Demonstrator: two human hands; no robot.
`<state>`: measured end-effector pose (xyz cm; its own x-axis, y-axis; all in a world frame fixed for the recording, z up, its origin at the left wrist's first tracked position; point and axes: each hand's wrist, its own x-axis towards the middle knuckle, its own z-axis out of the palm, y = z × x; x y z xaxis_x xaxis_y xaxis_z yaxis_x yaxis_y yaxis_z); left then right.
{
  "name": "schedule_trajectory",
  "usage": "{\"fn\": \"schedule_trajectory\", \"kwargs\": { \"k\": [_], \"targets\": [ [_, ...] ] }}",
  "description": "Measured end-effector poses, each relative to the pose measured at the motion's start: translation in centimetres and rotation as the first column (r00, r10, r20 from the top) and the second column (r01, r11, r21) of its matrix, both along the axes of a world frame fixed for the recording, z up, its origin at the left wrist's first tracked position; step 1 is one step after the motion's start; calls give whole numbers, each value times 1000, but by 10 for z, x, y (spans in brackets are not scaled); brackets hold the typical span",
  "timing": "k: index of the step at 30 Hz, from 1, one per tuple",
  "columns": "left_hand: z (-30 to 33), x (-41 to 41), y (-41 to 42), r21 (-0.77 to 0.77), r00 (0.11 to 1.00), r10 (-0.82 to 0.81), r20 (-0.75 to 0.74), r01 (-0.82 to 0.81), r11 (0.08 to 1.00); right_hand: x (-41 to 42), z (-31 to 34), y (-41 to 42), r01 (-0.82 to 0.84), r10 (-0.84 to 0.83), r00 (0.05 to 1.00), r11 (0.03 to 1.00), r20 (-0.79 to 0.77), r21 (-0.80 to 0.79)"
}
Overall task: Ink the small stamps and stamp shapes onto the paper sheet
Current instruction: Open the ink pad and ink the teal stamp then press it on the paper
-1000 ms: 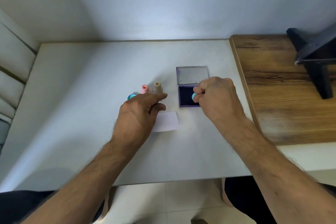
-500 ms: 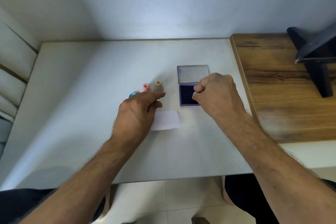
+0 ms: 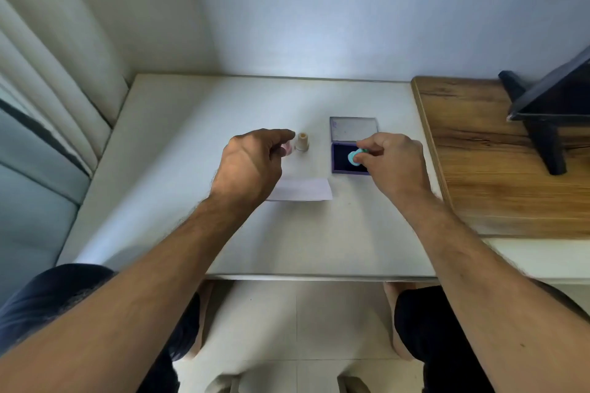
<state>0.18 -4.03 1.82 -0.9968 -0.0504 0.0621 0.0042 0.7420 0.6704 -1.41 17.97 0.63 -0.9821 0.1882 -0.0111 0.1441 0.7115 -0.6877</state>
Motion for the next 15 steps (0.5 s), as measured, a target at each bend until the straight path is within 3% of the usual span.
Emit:
{"fn": "schedule_trajectory", "kwargs": {
  "k": [3,6,10,15],
  "targets": [
    [14,11,-5,-7,999,25,49,-25,1000,18,8,-22,88,-100,994,973,-46,-215],
    [15,21,-8,-90,991,10,131,2,996,33,12,-57,137,-138,990,870,32,-474],
    [3,29,-17,-137,962,94,257,-60,989,42,12,-88,195,-147,981,745,127,-638],
    [-6,23,-27,-46,951,184,248,-178,983,31,3,-97,320,-98,944,498,315,-806]
  ]
}}
